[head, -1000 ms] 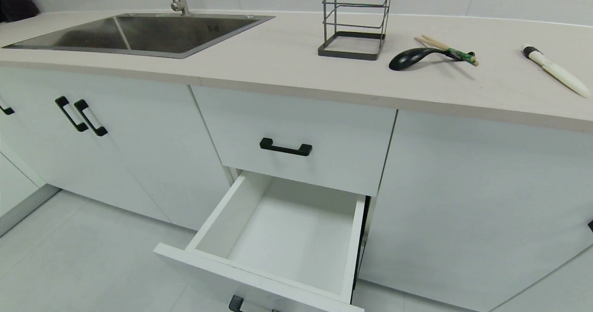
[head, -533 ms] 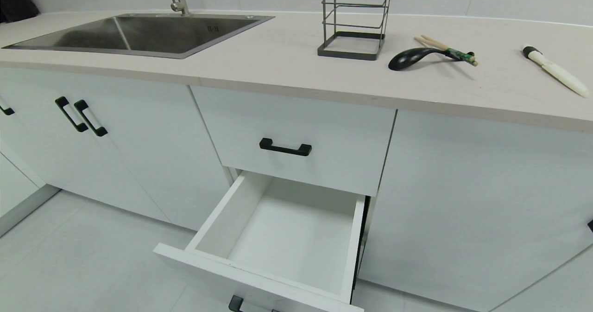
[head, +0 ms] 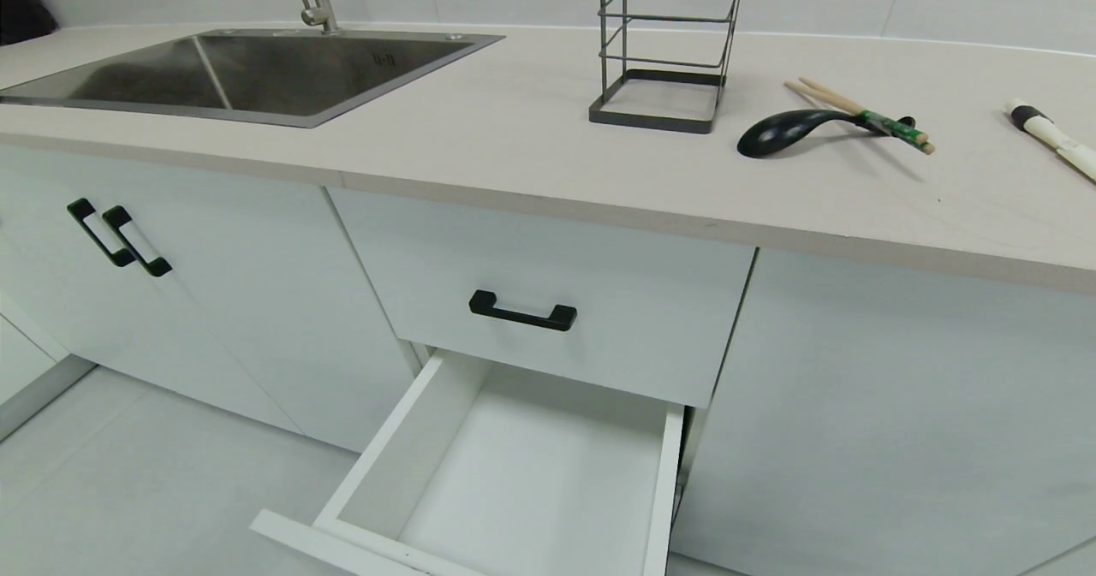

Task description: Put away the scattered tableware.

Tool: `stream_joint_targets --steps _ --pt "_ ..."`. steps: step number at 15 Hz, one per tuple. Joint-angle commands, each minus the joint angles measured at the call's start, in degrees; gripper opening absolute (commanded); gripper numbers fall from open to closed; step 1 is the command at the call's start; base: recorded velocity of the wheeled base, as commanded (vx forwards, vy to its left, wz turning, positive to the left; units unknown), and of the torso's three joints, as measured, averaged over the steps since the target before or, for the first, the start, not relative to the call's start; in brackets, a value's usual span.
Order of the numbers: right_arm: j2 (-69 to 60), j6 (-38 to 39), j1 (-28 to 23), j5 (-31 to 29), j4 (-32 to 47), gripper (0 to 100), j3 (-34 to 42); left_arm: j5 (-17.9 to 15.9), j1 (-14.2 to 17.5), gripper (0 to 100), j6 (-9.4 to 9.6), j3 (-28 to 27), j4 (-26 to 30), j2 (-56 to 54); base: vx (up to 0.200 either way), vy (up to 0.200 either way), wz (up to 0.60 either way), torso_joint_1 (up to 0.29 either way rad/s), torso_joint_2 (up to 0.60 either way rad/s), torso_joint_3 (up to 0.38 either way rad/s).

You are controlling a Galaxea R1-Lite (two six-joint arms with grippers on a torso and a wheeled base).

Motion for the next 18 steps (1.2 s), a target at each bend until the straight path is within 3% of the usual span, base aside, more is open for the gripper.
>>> stream_joint_targets --steps 1,3,4,5,7,10,13,15,18 --pt "0.05 -0.10 0.03 0.17 -0.02 0 0.00 0.11 0.00 100 -0.42 0.05 -0.02 0.10 0.000 0.000 0.00 0.000 0.00 0.000" --pt "0.05 -0.01 -0.06 0.17 -0.02 0 0.00 0.64 0.00 100 0.28 0.05 -0.11 0.10 0.000 0.000 0.00 0.000 0.00 0.000" --pt "0.05 -0.10 0.03 0.09 -0.02 0 0.00 0.37 0.00 100 2.39 0.05 -0.11 0.10 0.000 0.000 0.00 0.000 0.00 0.000" --pt "0.05 -0.01 -0.06 0.09 -0.02 0 0.00 0.46 0.00 100 3.19 0.05 -0.02 0.10 0.000 0.000 0.00 0.000 0.00 0.000" --pt "0.05 -0.10 0.03 0.17 -0.02 0 0.00 0.46 0.00 100 -0.07 0.05 -0.02 0.10 0.000 0.000 0.00 0.000 0.00 0.000" --pt "0.05 -0.01 -0.06 0.17 -0.02 0 0.00 0.46 0.00 100 0.90 0.05 -0.02 0.10 0.000 0.000 0.00 0.141 -0.13 -0.030" --pt "0.05 -0.10 0.03 0.09 -0.02 0 0.00 0.46 0.00 100 0.37 0.05 0.06 0.10 0.000 0.000 0.00 0.242 -0.13 -0.165" --pt "0.05 -0.10 0.03 0.17 -0.02 0 0.00 0.72 0.00 100 -1.65 0.05 -0.02 0.10 0.000 0.000 0.00 0.246 -0.59 -0.259" --pt "0.05 -0.10 0.03 0.09 -0.02 0 0.00 0.72 0.00 100 -1.65 0.05 -0.02 0.10 0.000 0.000 0.00 0.191 -0.60 -0.189"
